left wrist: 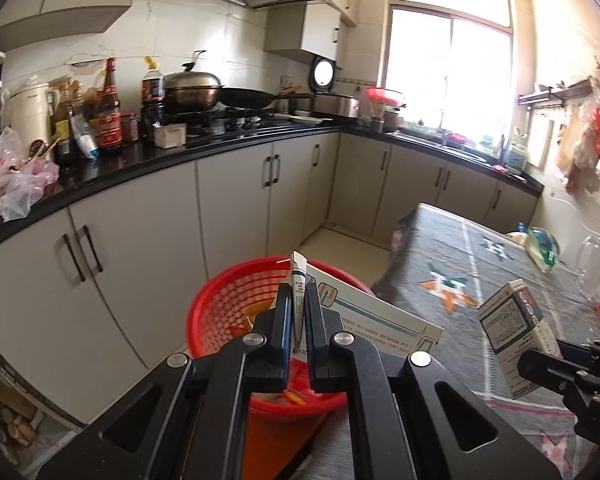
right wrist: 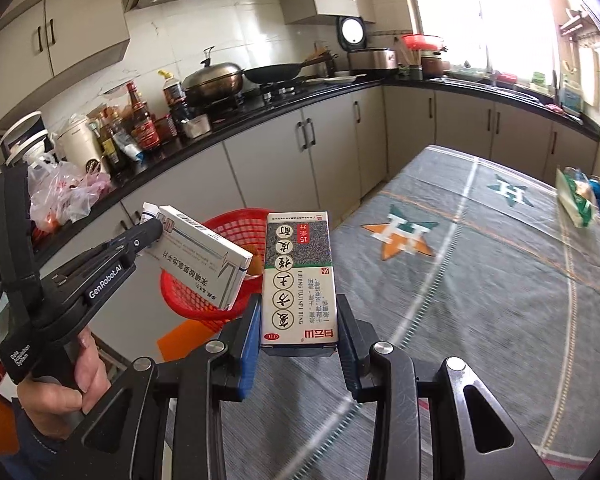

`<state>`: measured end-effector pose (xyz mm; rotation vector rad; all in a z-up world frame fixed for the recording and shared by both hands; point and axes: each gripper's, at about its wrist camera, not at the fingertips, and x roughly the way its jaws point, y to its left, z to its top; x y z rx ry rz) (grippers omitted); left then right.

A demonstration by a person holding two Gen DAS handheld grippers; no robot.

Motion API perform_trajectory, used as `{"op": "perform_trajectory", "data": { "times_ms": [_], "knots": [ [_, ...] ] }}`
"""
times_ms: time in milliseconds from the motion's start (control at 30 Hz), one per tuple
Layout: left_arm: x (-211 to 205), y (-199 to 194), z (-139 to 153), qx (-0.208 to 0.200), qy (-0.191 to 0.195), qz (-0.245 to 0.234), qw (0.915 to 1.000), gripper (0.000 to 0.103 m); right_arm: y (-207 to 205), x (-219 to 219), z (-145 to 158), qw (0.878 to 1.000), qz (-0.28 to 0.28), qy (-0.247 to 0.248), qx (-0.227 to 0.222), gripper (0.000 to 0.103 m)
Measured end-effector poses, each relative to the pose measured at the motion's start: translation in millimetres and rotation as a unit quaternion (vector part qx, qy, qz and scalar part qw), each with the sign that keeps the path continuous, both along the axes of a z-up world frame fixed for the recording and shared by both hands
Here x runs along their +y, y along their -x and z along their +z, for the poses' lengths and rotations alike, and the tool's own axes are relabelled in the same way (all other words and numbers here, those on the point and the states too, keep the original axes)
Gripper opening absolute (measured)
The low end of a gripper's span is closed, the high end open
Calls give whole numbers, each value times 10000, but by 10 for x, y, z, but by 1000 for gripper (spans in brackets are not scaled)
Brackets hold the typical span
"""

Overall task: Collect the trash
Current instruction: 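Lift both white boxes and carry them to the red basket, then open both grippers to drop the white boxes into the red basket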

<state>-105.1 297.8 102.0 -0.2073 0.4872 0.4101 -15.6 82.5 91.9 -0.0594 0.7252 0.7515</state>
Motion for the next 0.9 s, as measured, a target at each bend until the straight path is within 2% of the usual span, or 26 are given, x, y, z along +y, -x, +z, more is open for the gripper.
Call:
{"op": "perform_trajectory", "data": {
  "times_ms": [433, 700, 900],
  "knots": [
    [597, -107, -219, 260, 57, 536, 9982, 6, -214, 628, -47, 9987, 409, 61, 312, 38],
    [739, -244, -428, 516, 130, 651, 9965, 6, -438, 1044, -307, 9963, 518, 189, 664, 38],
    [737, -302, -494, 606, 42, 644, 9961, 6, -581, 1222, -441, 9953, 471, 139, 833, 38]
  ]
}}
